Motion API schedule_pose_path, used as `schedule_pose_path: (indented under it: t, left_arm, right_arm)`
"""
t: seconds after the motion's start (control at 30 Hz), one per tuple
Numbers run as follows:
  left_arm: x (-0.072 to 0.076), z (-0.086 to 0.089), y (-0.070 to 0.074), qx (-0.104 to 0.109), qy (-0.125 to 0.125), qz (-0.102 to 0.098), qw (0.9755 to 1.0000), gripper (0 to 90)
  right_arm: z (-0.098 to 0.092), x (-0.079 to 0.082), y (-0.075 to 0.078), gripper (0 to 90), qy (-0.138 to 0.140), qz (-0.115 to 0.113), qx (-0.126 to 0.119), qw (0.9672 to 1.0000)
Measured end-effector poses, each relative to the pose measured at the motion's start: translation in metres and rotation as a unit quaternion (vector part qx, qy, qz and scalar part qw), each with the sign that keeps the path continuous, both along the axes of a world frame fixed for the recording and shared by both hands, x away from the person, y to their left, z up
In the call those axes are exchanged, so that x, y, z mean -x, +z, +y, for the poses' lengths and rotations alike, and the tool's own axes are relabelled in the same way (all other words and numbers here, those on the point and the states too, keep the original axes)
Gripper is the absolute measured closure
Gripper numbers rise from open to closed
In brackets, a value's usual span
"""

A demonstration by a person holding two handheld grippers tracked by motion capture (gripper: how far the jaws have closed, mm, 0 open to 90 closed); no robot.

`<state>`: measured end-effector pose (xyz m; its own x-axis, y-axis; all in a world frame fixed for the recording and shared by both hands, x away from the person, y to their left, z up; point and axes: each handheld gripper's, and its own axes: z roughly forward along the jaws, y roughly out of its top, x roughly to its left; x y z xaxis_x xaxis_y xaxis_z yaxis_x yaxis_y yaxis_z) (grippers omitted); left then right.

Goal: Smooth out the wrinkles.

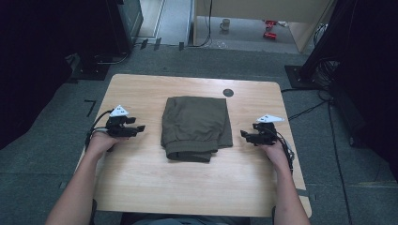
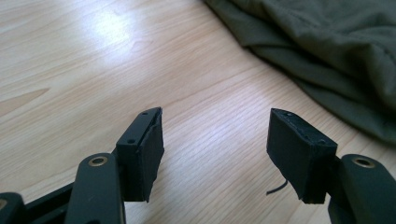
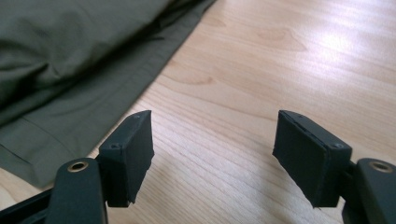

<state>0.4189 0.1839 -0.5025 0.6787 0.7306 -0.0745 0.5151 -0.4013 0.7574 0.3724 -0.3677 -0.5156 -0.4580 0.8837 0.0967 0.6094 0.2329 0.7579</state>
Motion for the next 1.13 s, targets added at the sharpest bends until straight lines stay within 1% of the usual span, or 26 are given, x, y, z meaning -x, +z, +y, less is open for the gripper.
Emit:
schedule_pose_path:
  t: [0.03, 0.1, 0.17, 0.2, 0.3, 0.37, 0.4, 0.47, 0.57, 0.6, 0.63, 0.7, 1.0, 1.13]
  left_arm:
    - [0.000, 0.001, -0.001, -0.004, 0.000, 0.000, 1.0000, 36.5]
    - [0.000, 0.002, -0.003, -0.003, 0.003, 0.003, 1.0000, 36.4]
    - [0.000, 0.004, -0.005, -0.004, 0.004, 0.005, 1.0000, 36.3]
    - [-0.001, 0.006, -0.008, -0.005, 0.007, 0.010, 0.9999, 36.3]
    - [-0.001, 0.007, -0.010, -0.009, 0.005, 0.011, 0.9999, 34.8]
    - [-0.001, 0.007, -0.012, -0.012, 0.000, 0.003, 0.9999, 34.6]
    - [-0.001, 0.008, -0.013, -0.012, -0.003, -0.001, 0.9999, 34.2]
    - [-0.001, 0.008, -0.013, -0.010, -0.003, -0.003, 0.9999, 32.3]
    - [-0.001, 0.008, -0.014, -0.011, 0.003, -0.005, 0.9999, 30.6]
    - [-0.001, 0.007, -0.014, -0.017, 0.008, -0.007, 0.9998, 29.4]
    - [-0.001, 0.007, -0.014, -0.017, 0.008, -0.007, 0.9998, 28.7]
    - [-0.001, 0.006, -0.014, -0.022, 0.012, -0.009, 0.9996, 28.4]
    - [-0.001, 0.006, -0.014, -0.026, 0.021, -0.011, 0.9994, 27.4]
    - [-0.001, 0.005, -0.014, -0.031, 0.021, -0.013, 0.9992, 27.1]
  right_arm:
    - [-0.001, 0.000, -0.001, 27.5, 0.000, 0.003, 0.003, 1.0000]
    - [-0.002, -0.001, -0.004, 27.1, -0.001, 0.008, 0.012, 0.9999]
    - [-0.002, -0.001, -0.006, 26.1, -0.002, 0.007, 0.014, 0.9999]
    - [-0.003, -0.001, -0.006, 25.8, -0.002, 0.005, 0.016, 0.9998]
    - [-0.003, -0.001, -0.007, 24.4, -0.002, 0.001, 0.019, 0.9998]
    - [-0.002, -0.001, -0.007, 23.8, -0.001, -0.001, 0.022, 0.9998]
    - [0.000, 0.000, -0.008, 22.4, 0.004, -0.005, 0.032, 0.9995]
    - [0.000, 0.000, -0.008, 22.1, 0.004, -0.005, 0.033, 0.9994]
    - [0.000, 0.000, -0.008, 21.8, 0.004, -0.005, 0.033, 0.9994]
    - [0.000, 0.000, -0.008, 20.9, 0.005, -0.004, 0.033, 0.9994]
    - [0.000, 0.000, -0.008, 20.9, 0.005, -0.004, 0.033, 0.9994]
    - [0.002, 0.000, -0.008, 19.4, 0.007, -0.003, 0.035, 0.9994]
    - [0.002, 0.000, -0.008, 18.5, 0.008, -0.002, 0.035, 0.9994]
    - [0.003, 0.000, -0.008, 17.2, 0.008, -0.001, 0.035, 0.9994]
